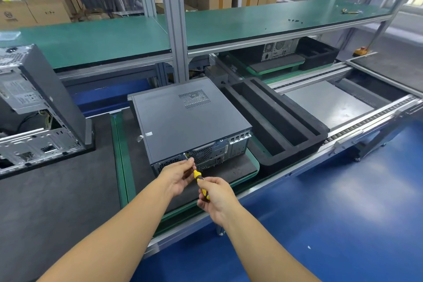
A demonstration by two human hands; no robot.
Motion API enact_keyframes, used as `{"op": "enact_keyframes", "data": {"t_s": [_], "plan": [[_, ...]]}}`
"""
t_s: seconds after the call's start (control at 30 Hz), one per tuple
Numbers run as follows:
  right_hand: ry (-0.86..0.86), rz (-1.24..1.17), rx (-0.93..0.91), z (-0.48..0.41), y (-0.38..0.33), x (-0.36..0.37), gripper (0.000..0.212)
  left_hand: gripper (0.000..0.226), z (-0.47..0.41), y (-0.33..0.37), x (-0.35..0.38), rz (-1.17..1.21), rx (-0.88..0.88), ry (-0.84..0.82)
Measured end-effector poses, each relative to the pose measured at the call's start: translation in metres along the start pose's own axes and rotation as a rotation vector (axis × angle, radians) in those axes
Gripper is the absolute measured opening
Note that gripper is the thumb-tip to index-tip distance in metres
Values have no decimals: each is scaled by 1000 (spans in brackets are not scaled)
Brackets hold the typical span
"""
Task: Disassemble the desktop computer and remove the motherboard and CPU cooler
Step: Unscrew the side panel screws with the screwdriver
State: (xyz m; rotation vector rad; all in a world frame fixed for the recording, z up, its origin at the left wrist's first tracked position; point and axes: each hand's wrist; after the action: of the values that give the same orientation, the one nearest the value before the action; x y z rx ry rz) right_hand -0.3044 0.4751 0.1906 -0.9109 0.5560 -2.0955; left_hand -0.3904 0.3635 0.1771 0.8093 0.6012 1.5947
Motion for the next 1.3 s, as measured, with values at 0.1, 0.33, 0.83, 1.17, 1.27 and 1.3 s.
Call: {"op": "enact_keyframes", "data": {"t_s": [0.1,0.33,0.83,1.17,1.27,1.3], "plan": [[2,-51,66,2,-2,2,19,6,-1,1,0,23,-4,-5],[9,3,19,2,-1,3,20,21,-1,6,0,98,-20,-73],[-12,-53,94,5,1,8,27,12,-7,5,-1,43,-6,13],[-26,11,-52,4,1,2,14,9,-10,7,-6,-50,-33,23],[-28,12,-43,5,0,4,17,6,-12,9,-7,-50,-35,36],[-28,-6,-16,5,-1,4,17,6,-12,10,-7,-45,-41,31]]}}
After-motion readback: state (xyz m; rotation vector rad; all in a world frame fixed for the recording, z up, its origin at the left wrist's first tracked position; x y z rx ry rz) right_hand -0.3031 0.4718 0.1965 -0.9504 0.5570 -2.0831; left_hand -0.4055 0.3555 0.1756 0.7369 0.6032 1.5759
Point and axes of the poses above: each hand's wrist, its own z-axis away from the middle knuckle, its own x-axis out of the palm, y = z × x, and after that the axes turned 11 degrees about -z, right-handed
